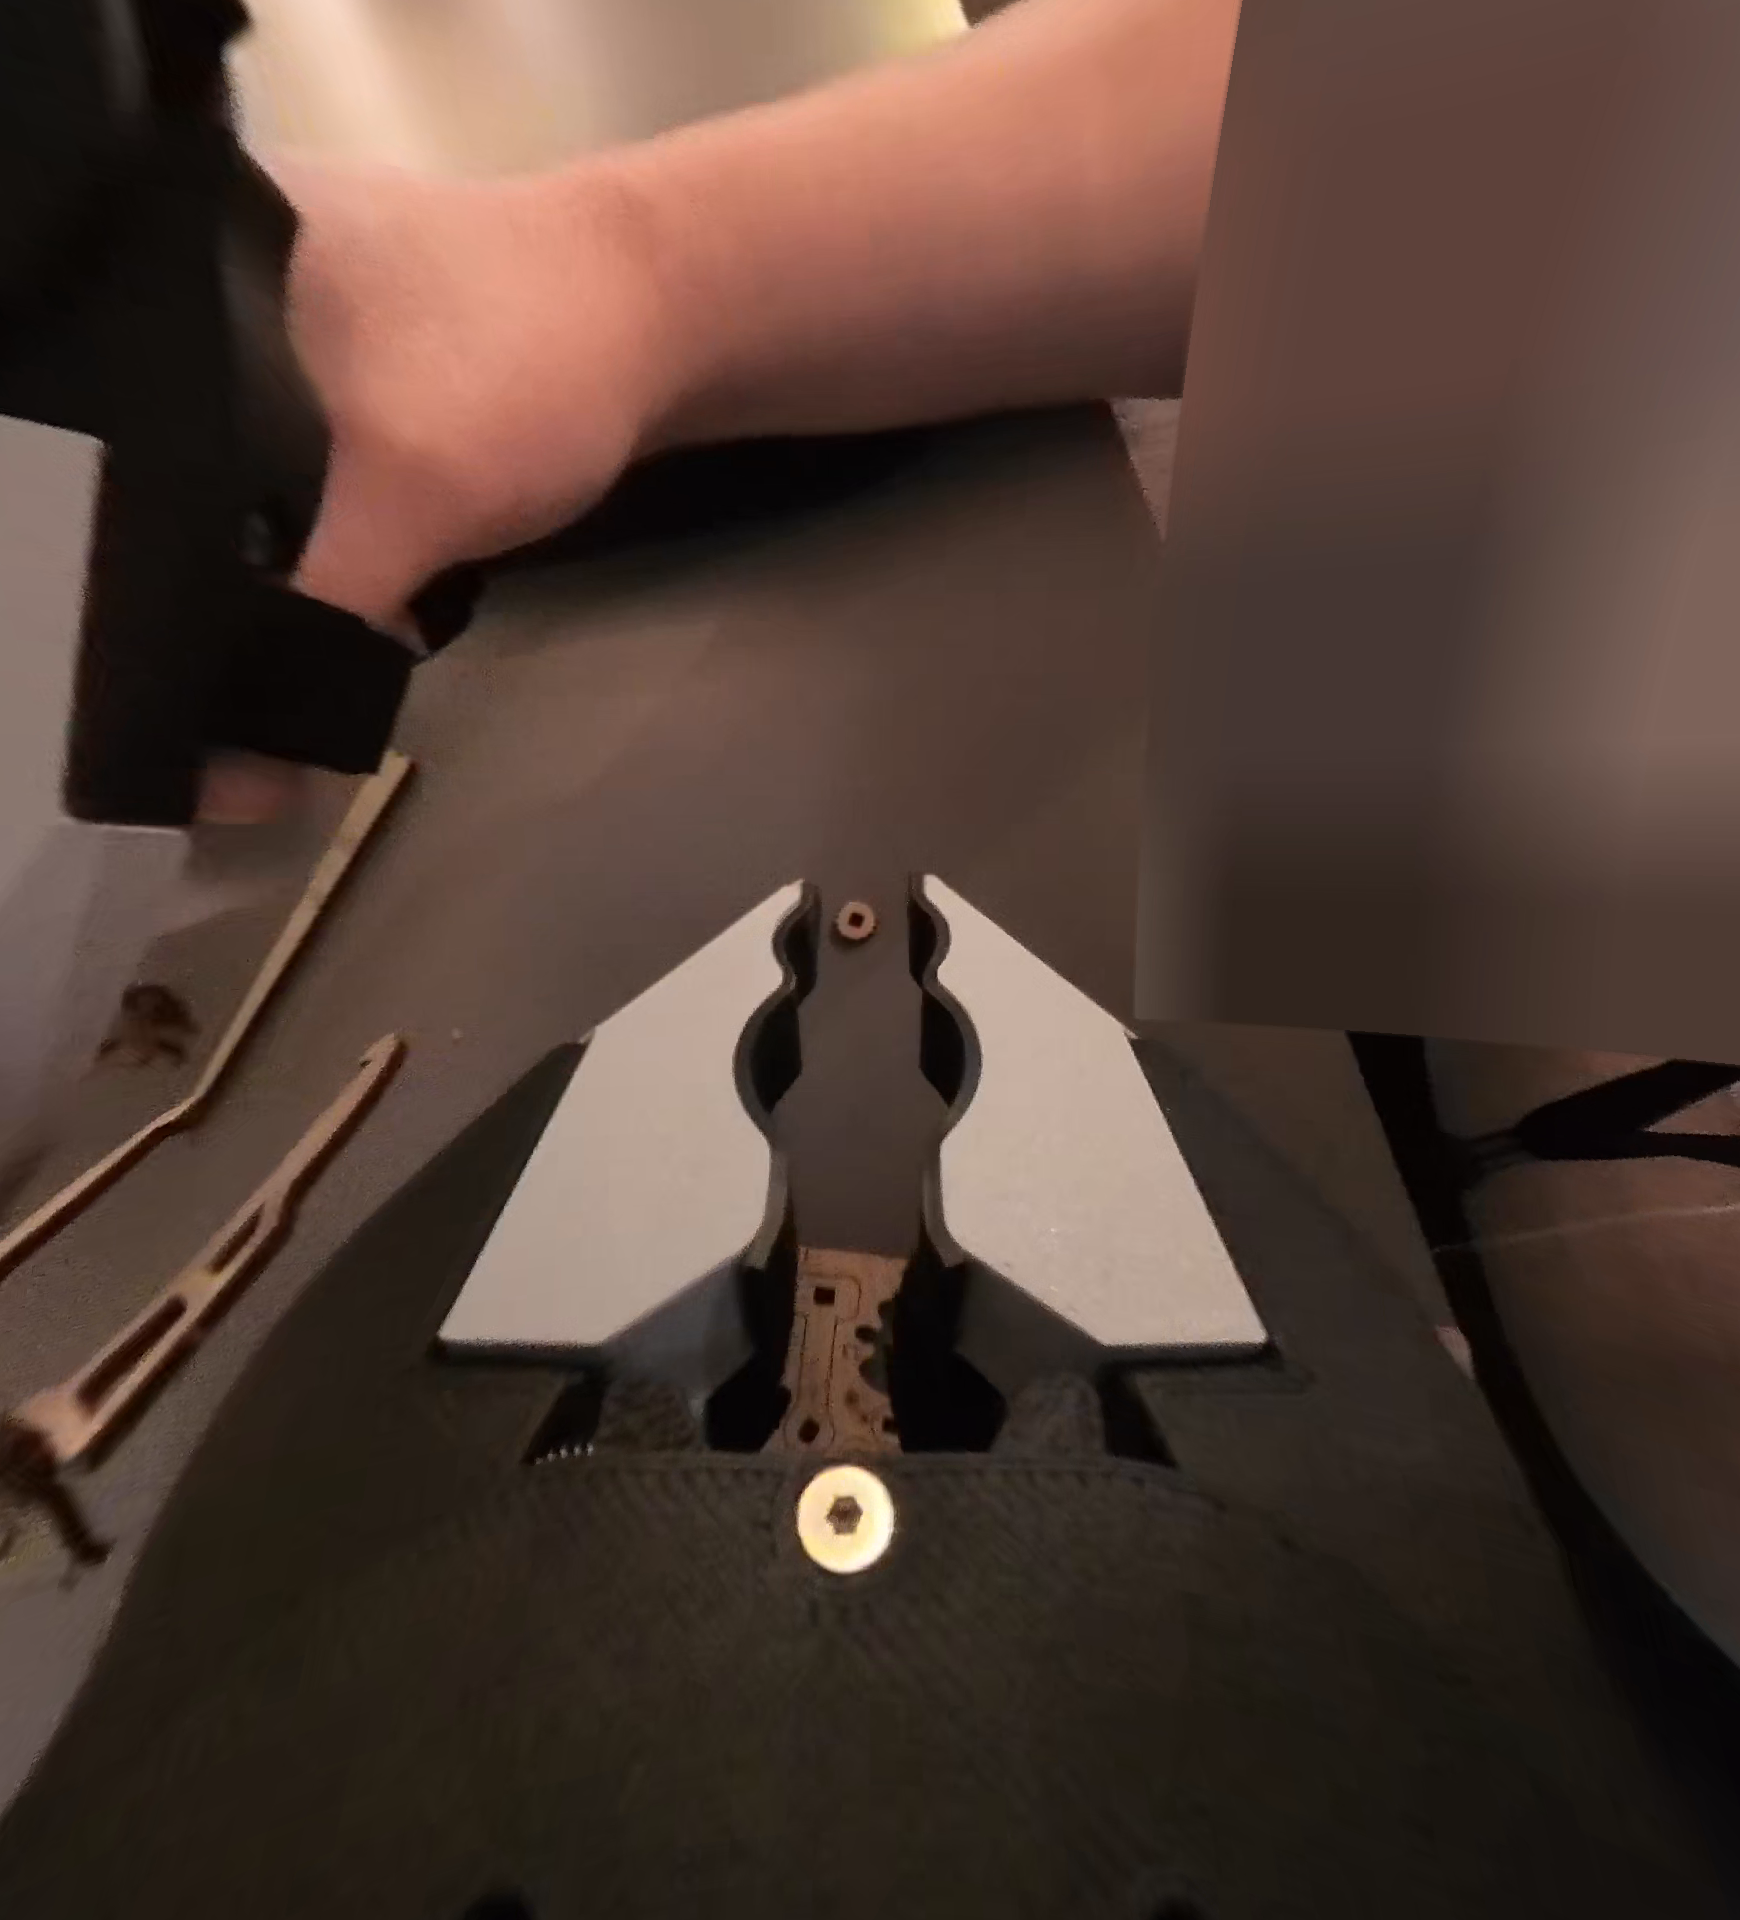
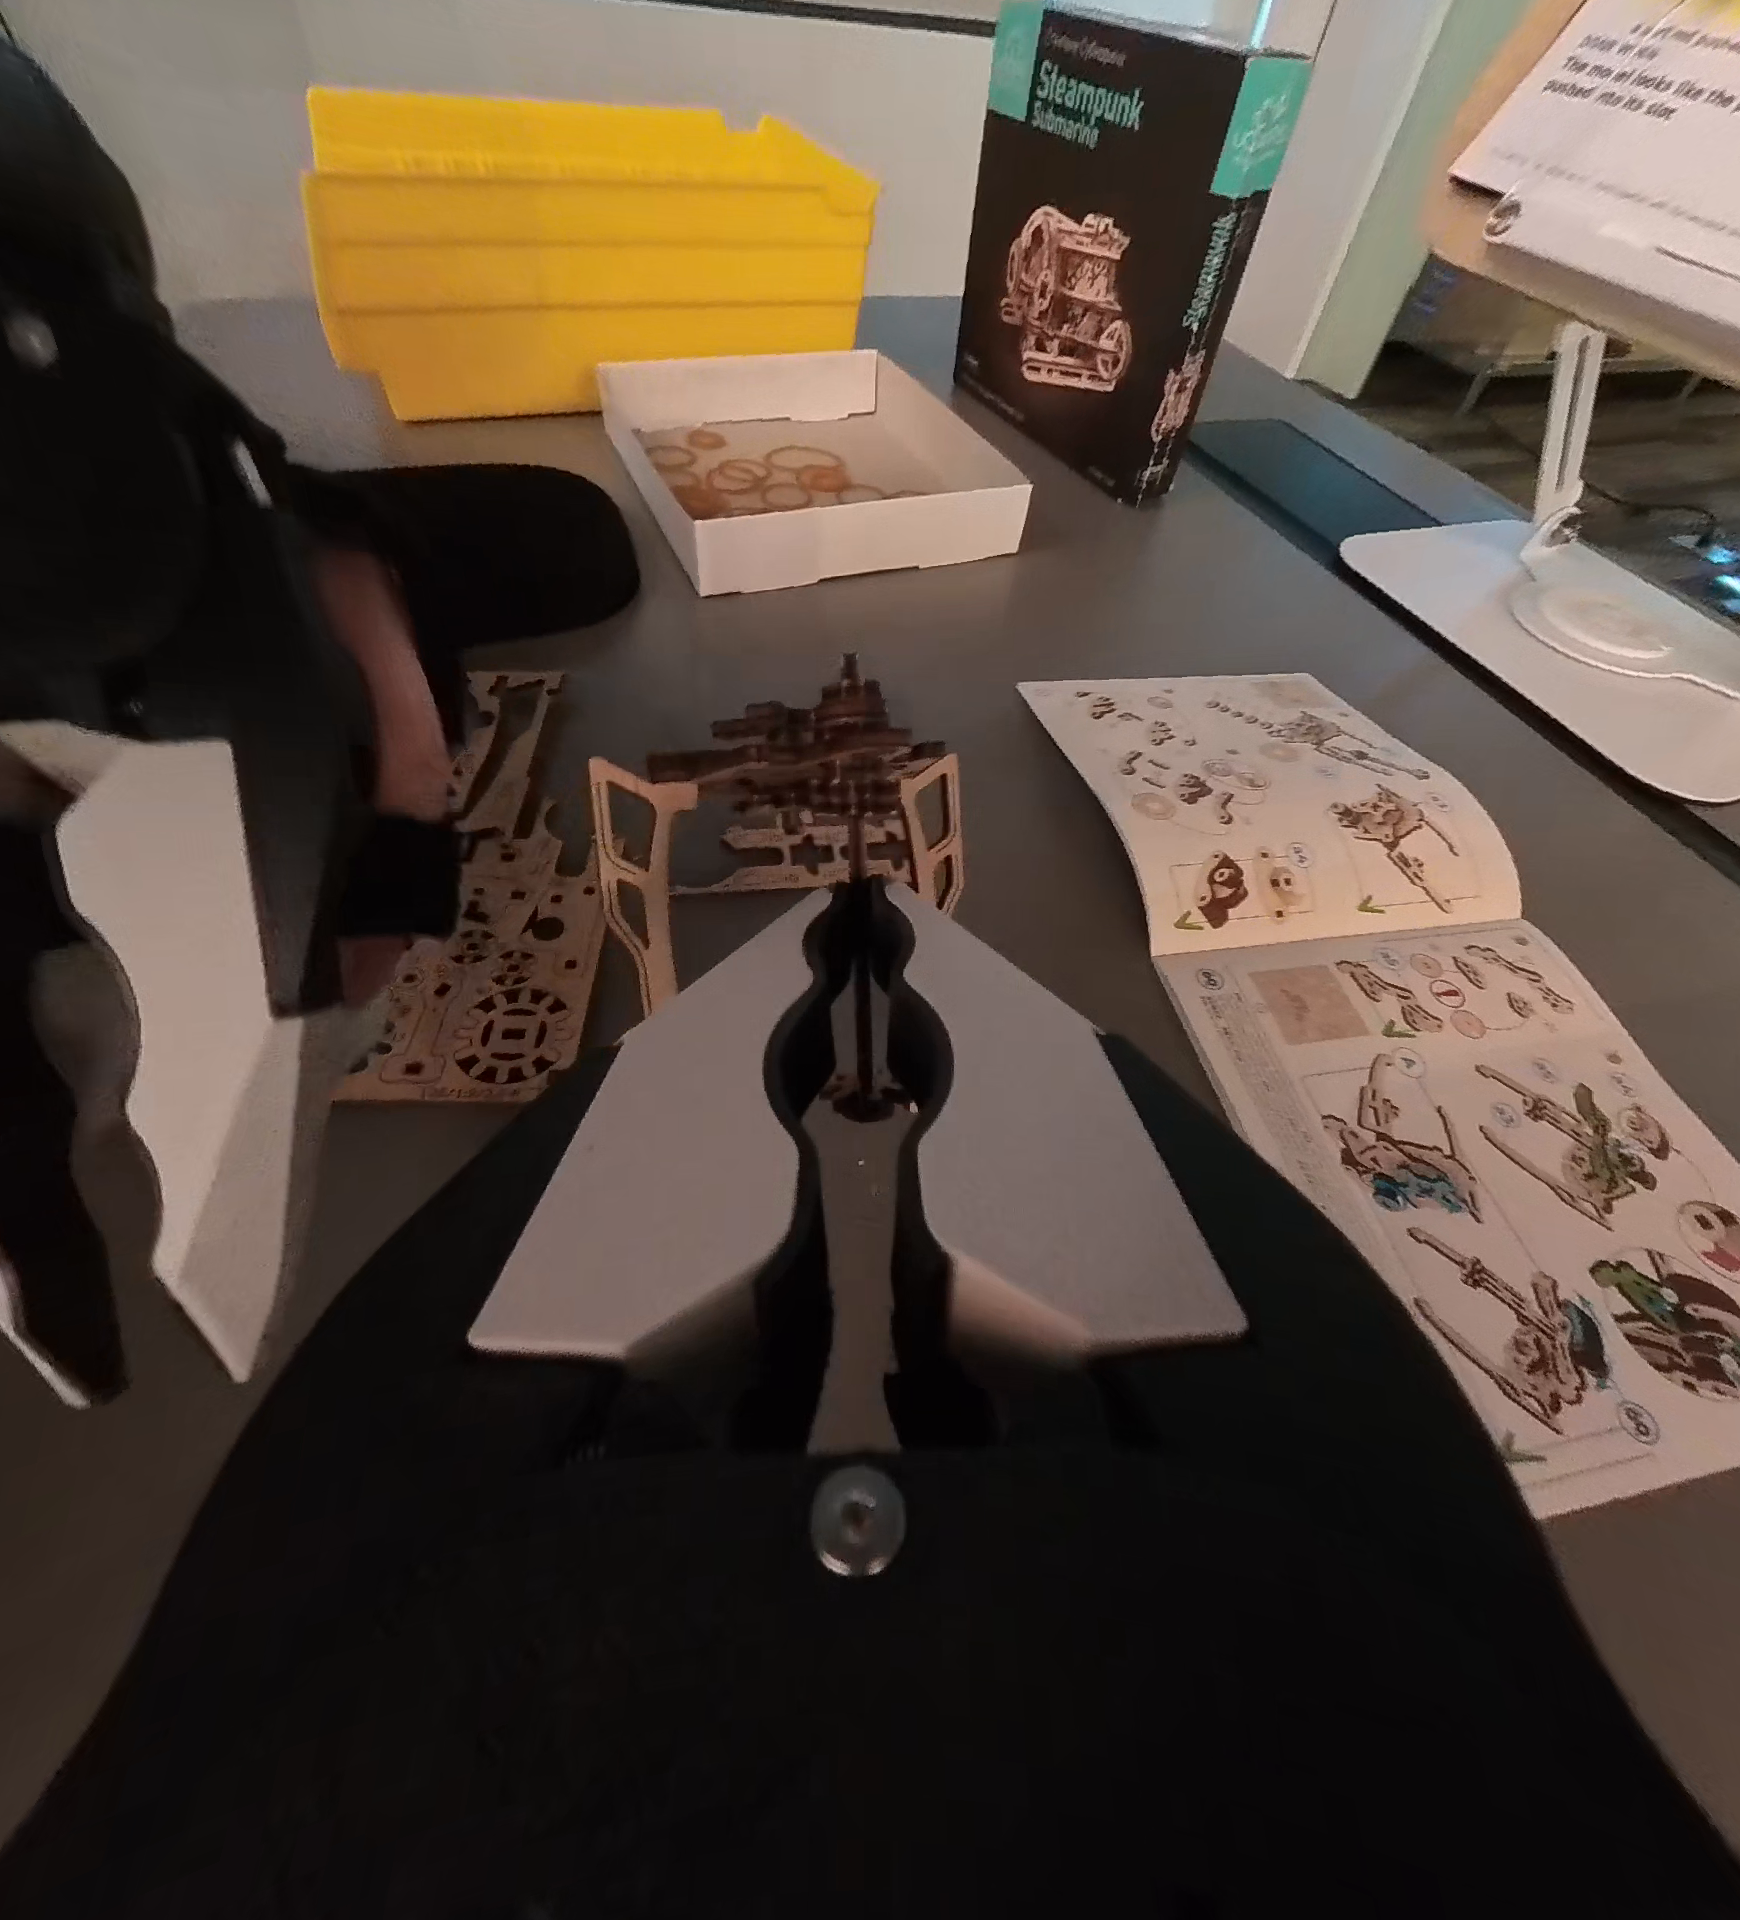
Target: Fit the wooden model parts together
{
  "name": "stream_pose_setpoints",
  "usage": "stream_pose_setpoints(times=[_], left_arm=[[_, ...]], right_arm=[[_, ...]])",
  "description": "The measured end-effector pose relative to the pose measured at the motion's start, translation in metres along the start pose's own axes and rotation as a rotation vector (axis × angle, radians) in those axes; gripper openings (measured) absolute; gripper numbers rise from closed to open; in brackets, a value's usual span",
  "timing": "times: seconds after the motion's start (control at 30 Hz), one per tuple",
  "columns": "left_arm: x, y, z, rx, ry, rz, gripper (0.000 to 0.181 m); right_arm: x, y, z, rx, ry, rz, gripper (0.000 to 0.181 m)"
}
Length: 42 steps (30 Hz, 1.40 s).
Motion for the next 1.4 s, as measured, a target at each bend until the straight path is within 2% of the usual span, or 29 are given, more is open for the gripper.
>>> stream_pose_setpoints(times=[0.27, 0.97, 1.17, 1.4], left_arm=[[-0.015, -0.023, -0.004, -0.038, -0.096, -0.135, 0.017], [-0.019, -0.028, -0.006, -0.116, -0.125, -0.151, 0.009], [-0.018, -0.020, -0.012, 0.022, -0.180, -0.125, 0.008], [-0.005, 0.016, -0.027, 0.167, -0.143, -0.003, 0.008]], right_arm=[[0.001, 0.002, -0.001, 0.003, 0.005, 0.002, 0.001], [0.002, 0.003, -0.002, 0.011, 0.006, 0.002, 0.000], [0.002, 0.003, -0.001, 0.006, 0.002, -0.002, 0.000], [0.000, 0.002, 0.000, 0.003, -0.002, -0.009, 0.000]])
Point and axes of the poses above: each gripper's, where its closed fingertips meet, y back along the fingers, x out of its top, z = x × y across the jaws, the point moved 3 cm from there along y, back along the fingers, and after that the axes turned 5 degrees about y, right-handed, at the moved point
